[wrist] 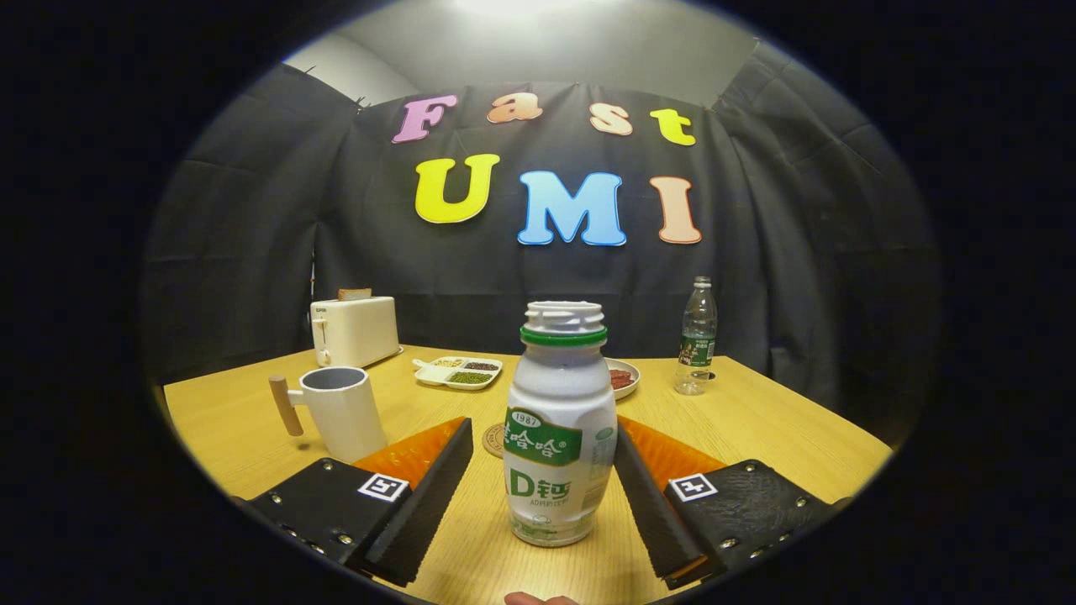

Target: Take the bottle from table, then pour the juice into the cup, finally place the bottle on the coaster

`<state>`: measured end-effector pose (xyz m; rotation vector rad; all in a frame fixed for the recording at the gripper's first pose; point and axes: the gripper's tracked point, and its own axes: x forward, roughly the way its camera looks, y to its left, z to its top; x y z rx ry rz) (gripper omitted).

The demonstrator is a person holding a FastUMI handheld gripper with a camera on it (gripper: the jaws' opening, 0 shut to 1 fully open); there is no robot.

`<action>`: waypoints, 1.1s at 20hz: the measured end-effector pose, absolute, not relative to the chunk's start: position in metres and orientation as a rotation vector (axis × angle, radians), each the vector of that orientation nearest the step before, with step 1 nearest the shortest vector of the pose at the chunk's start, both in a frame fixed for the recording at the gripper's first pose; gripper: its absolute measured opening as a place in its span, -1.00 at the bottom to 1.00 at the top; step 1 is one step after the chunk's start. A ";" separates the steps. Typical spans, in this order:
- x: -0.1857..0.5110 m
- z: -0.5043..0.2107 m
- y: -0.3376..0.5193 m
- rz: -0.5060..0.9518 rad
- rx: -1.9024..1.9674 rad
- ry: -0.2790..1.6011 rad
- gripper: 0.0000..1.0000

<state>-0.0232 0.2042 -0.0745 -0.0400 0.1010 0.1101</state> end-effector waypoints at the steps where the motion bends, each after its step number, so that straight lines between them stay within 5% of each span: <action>1: -0.020 -0.075 0.203 0.096 -0.043 0.096 0.94; 4: -0.008 -0.088 0.197 0.060 -0.042 0.129 0.94; 8: 0.001 -0.093 0.194 0.053 -0.025 0.164 0.48; 22: 0.030 -0.064 0.205 0.078 -0.300 0.159 0.46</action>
